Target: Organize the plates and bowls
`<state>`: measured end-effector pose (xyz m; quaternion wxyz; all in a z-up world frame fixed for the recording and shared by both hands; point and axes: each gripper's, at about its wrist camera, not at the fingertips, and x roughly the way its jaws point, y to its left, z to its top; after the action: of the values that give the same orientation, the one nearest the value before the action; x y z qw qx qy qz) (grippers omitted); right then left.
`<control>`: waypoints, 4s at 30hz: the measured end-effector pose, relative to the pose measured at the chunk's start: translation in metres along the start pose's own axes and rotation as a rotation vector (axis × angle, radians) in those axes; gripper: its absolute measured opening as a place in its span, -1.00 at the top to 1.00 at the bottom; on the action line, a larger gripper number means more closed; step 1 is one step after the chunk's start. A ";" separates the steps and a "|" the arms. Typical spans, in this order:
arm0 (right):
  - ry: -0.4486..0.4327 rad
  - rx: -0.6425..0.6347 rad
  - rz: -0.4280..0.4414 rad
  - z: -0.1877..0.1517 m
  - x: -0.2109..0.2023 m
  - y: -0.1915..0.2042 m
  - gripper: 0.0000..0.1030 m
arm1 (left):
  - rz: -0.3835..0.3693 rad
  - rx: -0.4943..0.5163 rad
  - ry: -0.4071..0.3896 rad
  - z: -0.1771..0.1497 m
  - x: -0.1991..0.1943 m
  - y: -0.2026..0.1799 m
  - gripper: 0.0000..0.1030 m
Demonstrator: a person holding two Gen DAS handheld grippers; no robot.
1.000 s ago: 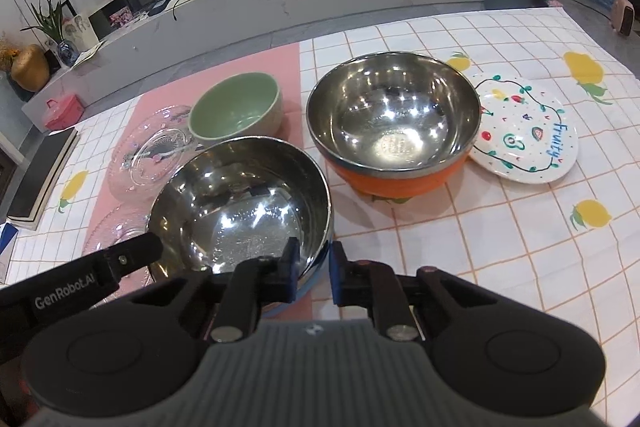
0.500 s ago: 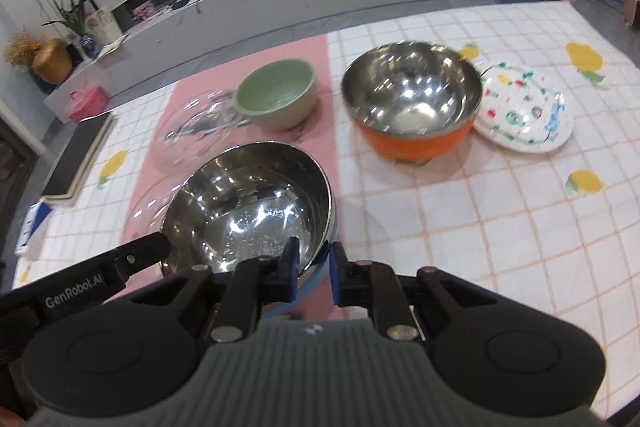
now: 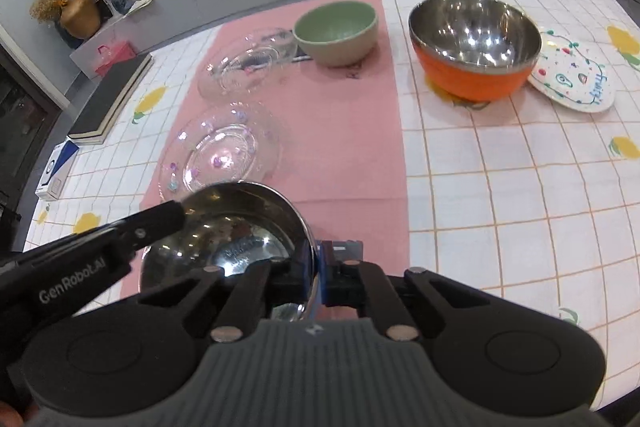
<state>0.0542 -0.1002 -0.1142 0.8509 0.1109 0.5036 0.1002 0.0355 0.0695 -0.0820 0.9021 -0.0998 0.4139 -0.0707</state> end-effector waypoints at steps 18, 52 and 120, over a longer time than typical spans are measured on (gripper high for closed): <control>0.030 0.043 0.072 -0.013 -0.004 -0.016 0.29 | -0.019 -0.077 0.056 -0.020 -0.007 0.033 0.20; 0.144 -0.012 0.174 -0.023 0.021 0.054 0.71 | 0.169 -0.133 0.052 -0.023 -0.029 0.094 0.84; -0.275 0.136 -0.257 0.054 -0.048 -0.150 0.05 | -0.045 0.142 -0.074 0.046 0.064 -0.136 0.29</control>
<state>0.0876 -0.2622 -0.0926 0.9080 0.1155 0.3984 -0.0595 0.1058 -0.0705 -0.0670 0.9197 -0.0473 0.3720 -0.1166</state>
